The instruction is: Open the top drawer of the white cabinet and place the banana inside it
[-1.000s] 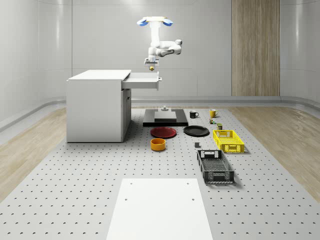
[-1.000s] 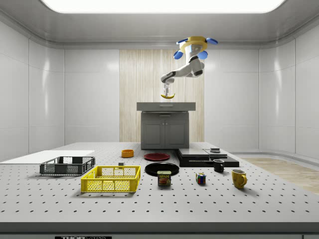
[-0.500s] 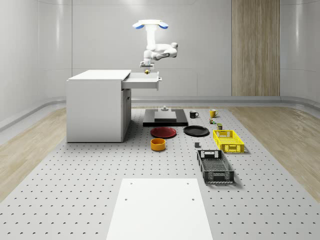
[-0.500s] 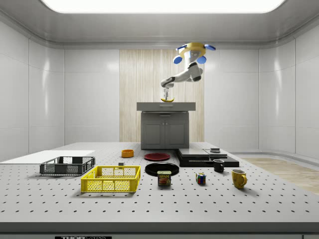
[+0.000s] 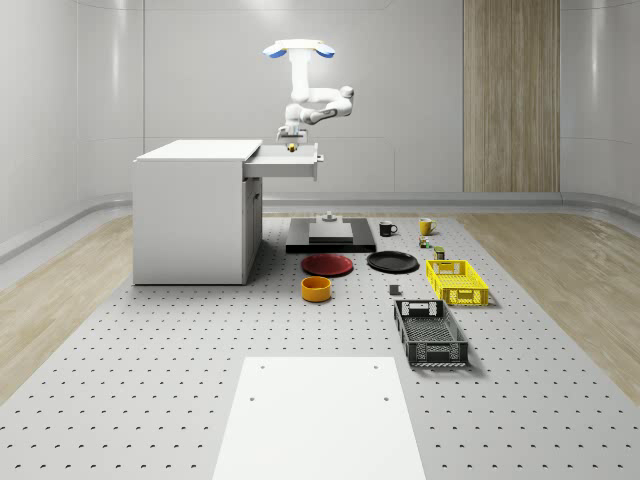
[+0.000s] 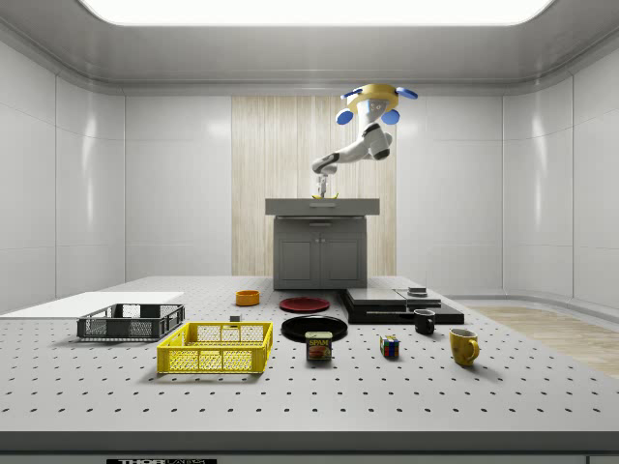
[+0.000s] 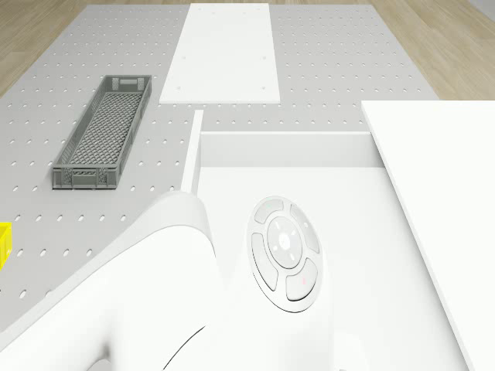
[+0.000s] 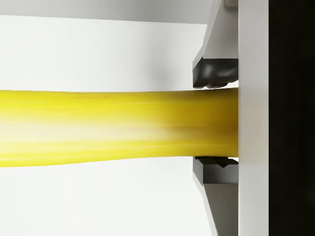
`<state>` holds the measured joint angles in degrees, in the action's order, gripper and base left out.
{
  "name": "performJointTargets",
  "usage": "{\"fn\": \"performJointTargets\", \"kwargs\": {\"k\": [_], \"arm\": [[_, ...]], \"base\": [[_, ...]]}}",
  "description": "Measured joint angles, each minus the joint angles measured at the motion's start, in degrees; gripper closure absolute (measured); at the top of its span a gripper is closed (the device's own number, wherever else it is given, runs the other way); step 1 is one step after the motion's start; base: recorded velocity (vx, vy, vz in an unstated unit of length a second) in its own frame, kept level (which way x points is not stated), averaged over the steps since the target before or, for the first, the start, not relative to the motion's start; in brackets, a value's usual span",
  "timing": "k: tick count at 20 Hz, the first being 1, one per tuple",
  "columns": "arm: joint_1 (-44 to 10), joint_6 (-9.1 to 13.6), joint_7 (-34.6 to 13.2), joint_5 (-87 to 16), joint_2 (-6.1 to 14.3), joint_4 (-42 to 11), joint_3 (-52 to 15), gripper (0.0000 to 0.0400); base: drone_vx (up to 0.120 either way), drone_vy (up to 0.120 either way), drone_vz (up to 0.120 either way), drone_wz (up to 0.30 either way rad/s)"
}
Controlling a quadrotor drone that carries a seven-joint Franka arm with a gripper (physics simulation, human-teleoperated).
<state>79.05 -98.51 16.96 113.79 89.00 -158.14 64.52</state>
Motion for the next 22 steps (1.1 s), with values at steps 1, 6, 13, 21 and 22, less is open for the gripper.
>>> {"fn": "performJointTargets", "kwargs": {"k": [1, 6, 13, 21, 22], "arm": [[0.19, -0.27, 0.02, 0.61, -0.08, 0.31, -0.66, 0.021], [1.21, -1.65, 0.07, 3.74, -0.69, 2.05, -4.0, 0.021], [2.5, -3.27, -0.23, 7.79, -1.98, 4.7, -8.2, 0.0165], [1.28, -1.4, -2.65, 7.17, -2.67, 3.58, -6.85, 0.0022], [1.07, -1.08, -2.81, 6.91, -2.72, 3.33, -6.5, 0.0017]], "base": [[0.0, 0.0, 0.0, 0.0], [0.0, 0.0, 0.0, 0.0], [0.0, 0.0, 0.0, 0.0], [0.0, 0.0, 0.0, 0.0], [0.0, 0.0, 0.0, 0.0]]}}
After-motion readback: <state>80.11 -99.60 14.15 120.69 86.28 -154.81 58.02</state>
